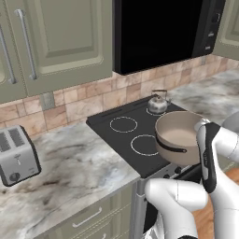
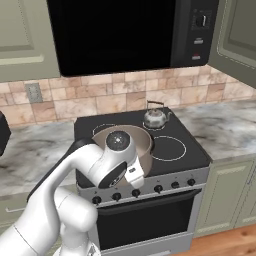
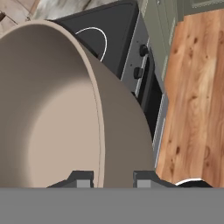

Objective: Pick the kettle from the cabinet and place it on a stove burner. Then pick the pot from the counter and place it on another stove burner. Finally, turn both burners on.

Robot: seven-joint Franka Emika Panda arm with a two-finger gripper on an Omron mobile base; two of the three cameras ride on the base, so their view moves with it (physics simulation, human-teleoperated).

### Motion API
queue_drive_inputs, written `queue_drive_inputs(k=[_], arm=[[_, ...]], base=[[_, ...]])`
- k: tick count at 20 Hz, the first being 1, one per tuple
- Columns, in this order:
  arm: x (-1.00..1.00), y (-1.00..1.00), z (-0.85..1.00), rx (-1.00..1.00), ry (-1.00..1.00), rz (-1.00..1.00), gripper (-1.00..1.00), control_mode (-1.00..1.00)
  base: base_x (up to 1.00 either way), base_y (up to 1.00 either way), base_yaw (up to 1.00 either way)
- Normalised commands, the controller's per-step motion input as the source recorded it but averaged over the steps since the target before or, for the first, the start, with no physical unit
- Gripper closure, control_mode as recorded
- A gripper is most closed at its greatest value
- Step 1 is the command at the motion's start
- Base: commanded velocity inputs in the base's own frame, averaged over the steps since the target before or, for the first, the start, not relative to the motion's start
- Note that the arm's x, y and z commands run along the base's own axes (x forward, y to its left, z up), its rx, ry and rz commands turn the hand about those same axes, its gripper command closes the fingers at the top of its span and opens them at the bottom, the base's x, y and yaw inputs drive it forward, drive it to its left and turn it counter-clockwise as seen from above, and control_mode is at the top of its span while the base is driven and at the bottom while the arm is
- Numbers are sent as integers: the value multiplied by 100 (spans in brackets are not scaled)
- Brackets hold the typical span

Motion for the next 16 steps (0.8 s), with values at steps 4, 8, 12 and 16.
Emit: queue_drive_inputs(k=[4, 8, 12, 16], arm=[[34, 0, 0, 0, 3, 0, 100, -100], [42, -8, 0, 1, 5, 0, 100, -100], [40, -14, 0, 2, 3, 0, 100, -100], [40, -13, 0, 1, 4, 0, 100, -100]], base=[[0, 0, 0], [0, 0, 0], [0, 0, 0], [0, 0, 0]])
